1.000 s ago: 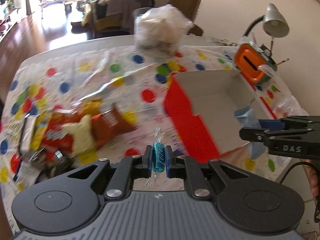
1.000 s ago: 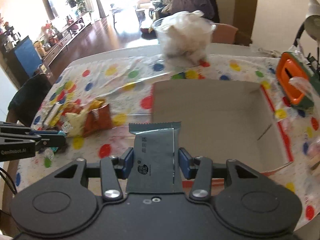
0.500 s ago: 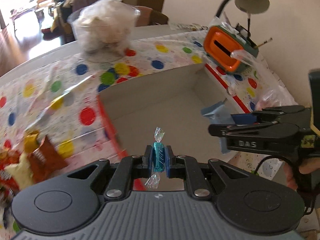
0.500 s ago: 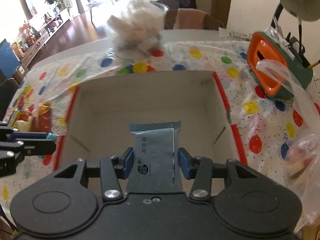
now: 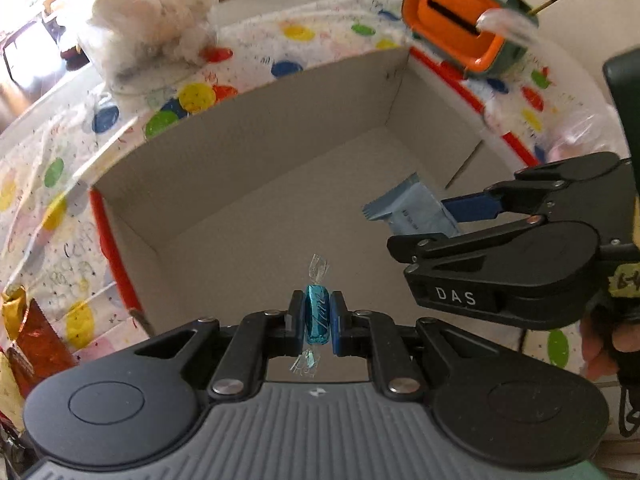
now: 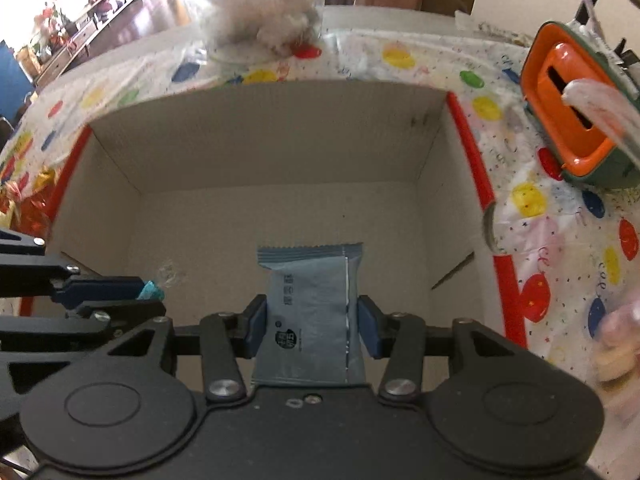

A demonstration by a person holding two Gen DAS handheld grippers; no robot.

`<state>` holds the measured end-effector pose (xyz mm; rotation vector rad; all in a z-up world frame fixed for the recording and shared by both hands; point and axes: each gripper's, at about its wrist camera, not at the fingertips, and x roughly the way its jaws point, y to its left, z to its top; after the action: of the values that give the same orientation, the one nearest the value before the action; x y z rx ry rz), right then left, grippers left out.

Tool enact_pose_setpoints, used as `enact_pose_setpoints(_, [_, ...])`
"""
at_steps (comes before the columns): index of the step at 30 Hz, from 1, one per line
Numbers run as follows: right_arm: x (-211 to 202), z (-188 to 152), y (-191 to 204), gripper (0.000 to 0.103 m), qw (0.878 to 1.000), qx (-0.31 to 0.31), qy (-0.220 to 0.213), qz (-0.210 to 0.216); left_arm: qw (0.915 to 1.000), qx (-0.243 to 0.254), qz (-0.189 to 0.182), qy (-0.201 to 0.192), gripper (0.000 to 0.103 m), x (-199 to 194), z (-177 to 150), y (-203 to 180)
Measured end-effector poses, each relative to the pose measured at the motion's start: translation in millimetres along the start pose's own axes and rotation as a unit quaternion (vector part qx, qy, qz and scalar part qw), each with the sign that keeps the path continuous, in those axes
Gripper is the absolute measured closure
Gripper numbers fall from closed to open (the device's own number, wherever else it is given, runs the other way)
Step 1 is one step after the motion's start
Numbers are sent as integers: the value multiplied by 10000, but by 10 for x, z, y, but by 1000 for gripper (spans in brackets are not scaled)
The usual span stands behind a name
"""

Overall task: Organize snacks
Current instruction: 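Carry the candy and packet into the box with both tools, then open both tools to drop the candy and packet in the box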

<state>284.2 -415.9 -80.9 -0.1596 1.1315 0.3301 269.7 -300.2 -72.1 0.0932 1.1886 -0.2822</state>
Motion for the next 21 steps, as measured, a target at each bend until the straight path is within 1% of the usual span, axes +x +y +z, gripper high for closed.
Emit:
enact_pose_setpoints(3, [66,18,-21,57,9999,-50,92,-7,9999,3,68,152,91,110,18,-4])
enact_pose_setpoints(6, [117,12,-26,56,9998,-73,208,7,9995,-51,47,303,91,183,26,12])
enact_pose_setpoints(8, [153,6,-35,58,9995,-88,291,59,9994,-90,63,333,91,209,34,18])
enact_pose_setpoints(11, [179,-6,-44,57,9992,-108,375,79,9992,-140,57,374,91,226,42,30])
enact_pose_setpoints(17, [147,-28,-96,55,9990,-67,408,195,9990,-230,-8,375,91,218,61,41])
enact_pose_setpoints(19, [106,-36,-114,53,9990,-63,373,221,9989,-292,7,365,91,201,57,50])
enact_pose_setpoints(21, [60,-32,-133,45,9992,-51,315,233,9989,-334,4,316,91,162,44,56])
